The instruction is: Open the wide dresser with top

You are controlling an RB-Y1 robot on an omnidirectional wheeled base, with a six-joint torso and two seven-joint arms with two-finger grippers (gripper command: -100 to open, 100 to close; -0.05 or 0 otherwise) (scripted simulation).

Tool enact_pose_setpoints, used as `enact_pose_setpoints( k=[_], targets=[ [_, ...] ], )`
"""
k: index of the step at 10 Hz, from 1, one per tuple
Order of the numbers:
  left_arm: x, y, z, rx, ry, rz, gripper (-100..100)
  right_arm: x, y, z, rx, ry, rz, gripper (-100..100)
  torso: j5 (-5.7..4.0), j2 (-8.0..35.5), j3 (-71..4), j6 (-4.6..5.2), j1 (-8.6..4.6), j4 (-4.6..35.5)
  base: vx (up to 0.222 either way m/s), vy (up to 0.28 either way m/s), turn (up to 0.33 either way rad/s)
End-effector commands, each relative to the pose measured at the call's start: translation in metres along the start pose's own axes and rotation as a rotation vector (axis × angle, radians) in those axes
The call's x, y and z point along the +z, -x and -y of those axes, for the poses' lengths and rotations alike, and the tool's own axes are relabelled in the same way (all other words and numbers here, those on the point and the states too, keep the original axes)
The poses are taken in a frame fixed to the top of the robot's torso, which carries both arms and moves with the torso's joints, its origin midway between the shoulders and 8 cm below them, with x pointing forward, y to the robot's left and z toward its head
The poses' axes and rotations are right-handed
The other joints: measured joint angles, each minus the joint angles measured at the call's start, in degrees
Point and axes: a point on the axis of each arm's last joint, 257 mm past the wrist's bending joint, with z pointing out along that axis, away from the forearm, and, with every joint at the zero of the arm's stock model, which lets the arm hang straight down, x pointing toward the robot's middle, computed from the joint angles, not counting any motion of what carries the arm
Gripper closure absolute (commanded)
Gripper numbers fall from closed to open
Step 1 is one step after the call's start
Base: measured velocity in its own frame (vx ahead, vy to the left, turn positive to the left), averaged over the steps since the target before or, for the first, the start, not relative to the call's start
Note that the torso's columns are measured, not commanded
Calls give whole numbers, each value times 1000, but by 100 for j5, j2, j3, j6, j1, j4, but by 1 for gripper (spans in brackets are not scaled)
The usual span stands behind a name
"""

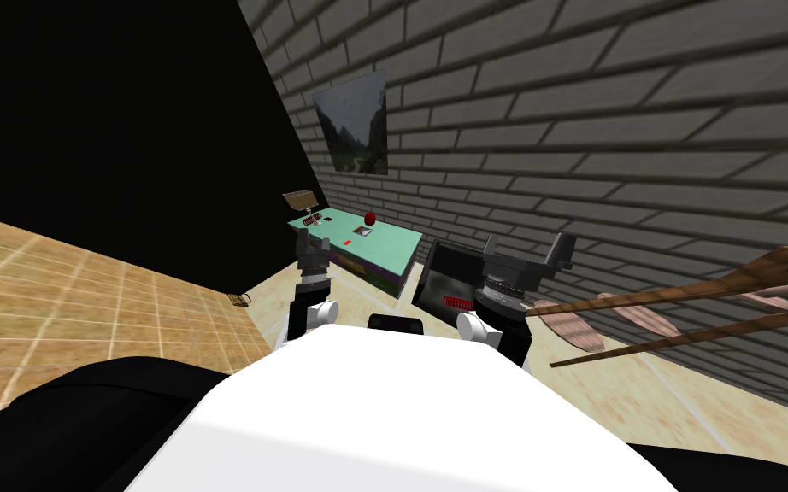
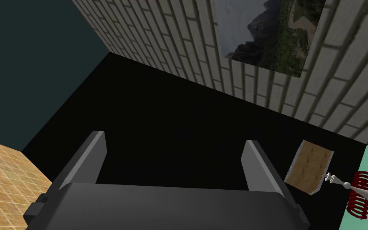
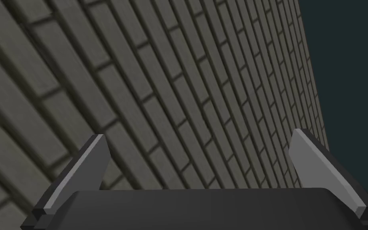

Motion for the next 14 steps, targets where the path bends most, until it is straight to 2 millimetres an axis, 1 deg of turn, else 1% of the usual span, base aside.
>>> enact_pose_setpoints(
  k=[1, 3, 9, 10, 11, 14],
  targets=[
    [0, 0, 0, 0, 0, 0, 0, 0, 0, 0, 0, 0, 0, 0, 0, 232, -467, 0, 0, 235, 0, 0, 0],
    [0, 0, 0, 0, 0, 0, 0, 0, 0, 0, 0, 0, 0, 0, 0, 1003, -2014, 0, 0, 1006, 0, 0, 0],
    [0, 0, 0, 0, 0, 0, 0, 0, 0, 0, 0, 0, 0, 0, 0, 3539, -7073, 0, 0, 3537, 0, 0, 0],
    [-1, -3, -4, 18, 5, -34, -100, 0, 0, 0, 0, 0, 0, 0, 0, 3962, -7919, 0, 0, 3960, 13, 1, -34],
    [-2, -5, -9, 31, 11, -56, -100, 0, 0, 0, 0, 0, 0, 0, 1, 4153, -8315, 1, 2, 4148, 18, 5, -48],
    [-8, -8, -29, 70, 35, -112, -100, 0, 0, 0, 0, 0, 0, 0, 0, 4222, -8459, 0, 1, 4225, 27, 9, -65]
  ],
)
